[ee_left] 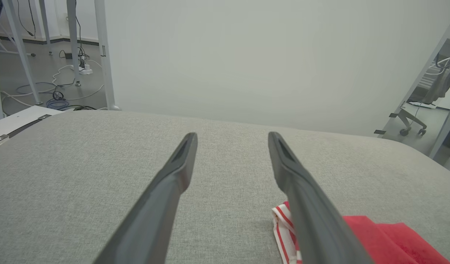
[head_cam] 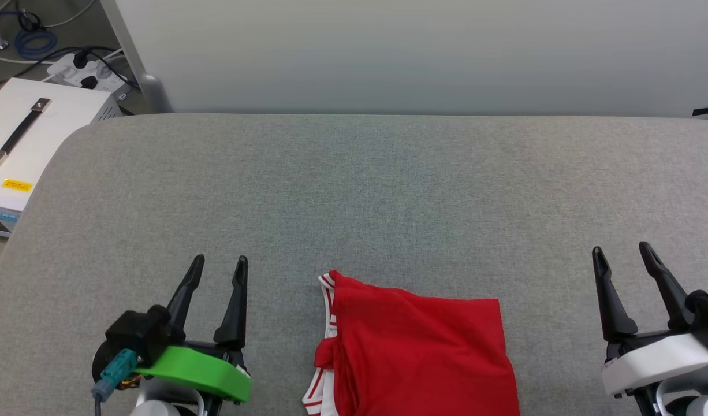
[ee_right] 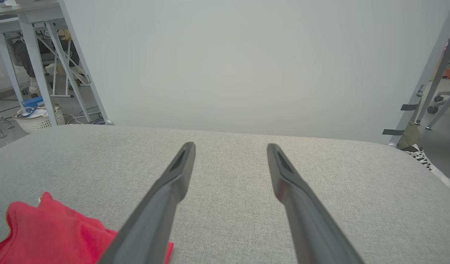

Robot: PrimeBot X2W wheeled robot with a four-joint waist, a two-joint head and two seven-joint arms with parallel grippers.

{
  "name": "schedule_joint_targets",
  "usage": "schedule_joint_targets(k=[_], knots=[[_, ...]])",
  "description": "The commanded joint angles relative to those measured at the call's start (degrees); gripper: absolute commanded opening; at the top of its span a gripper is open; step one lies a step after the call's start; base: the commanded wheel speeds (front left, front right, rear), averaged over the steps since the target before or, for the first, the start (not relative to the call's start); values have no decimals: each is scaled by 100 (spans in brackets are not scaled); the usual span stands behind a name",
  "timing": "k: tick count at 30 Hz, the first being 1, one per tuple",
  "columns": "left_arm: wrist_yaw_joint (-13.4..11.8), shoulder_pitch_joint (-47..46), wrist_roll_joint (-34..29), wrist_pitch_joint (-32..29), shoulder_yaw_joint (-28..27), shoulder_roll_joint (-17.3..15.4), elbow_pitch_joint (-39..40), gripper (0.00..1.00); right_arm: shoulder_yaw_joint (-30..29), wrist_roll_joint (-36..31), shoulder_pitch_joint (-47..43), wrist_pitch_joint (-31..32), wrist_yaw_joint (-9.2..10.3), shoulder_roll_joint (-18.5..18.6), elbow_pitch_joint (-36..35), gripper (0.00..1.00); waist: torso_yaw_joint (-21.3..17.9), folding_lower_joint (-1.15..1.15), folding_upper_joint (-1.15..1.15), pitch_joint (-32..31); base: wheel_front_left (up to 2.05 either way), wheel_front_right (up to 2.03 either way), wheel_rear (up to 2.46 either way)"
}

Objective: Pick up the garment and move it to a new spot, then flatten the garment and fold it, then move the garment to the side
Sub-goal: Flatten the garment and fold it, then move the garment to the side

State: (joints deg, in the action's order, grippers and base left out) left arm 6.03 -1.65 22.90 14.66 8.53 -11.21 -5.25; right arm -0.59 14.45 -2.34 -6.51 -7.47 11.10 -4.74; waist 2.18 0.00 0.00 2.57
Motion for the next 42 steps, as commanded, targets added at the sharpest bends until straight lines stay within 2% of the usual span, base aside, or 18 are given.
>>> schedule_joint_targets(k=[1,10,17,21,27,30,34,37,42], knots=[[52,185,-140,34,-26,45,0,100,8,-93,-92,-93,-2,-61,-6,100,5,0,0,-4,0,0,0],[124,283,-475,34,-75,221,-44,100,60,-146,-188,-256,-2,-218,252,100,69,0,0,-71,0,0,0],[141,288,-545,34,-109,265,-43,100,183,-46,-168,36,-2,-110,346,100,100,0,0,-165,0,0,0],[144,300,-544,34,-59,253,-50,100,389,89,-182,847,-2,25,372,100,115,0,0,-200,0,0,0],[145,279,-499,34,48,187,-42,100,778,456,-165,2747,-2,143,129,100,171,0,0,-116,0,0,0],[145,231,-479,34,76,162,-69,100,794,492,-128,3713,-2,95,-21,100,233,0,0,-14,0,0,0],[145,124,-480,34,121,147,-94,100,754,485,-36,4657,-2,-87,-76,100,345,0,0,138,0,0,0],[145,63,-479,34,149,145,-111,100,784,540,57,5075,-2,-244,-30,100,441,0,0,241,0,0,0],[146,-54,-488,34,136,148,-117,100,813,323,293,5245,-2,-368,274,100,602,0,0,427,0,0,0]])
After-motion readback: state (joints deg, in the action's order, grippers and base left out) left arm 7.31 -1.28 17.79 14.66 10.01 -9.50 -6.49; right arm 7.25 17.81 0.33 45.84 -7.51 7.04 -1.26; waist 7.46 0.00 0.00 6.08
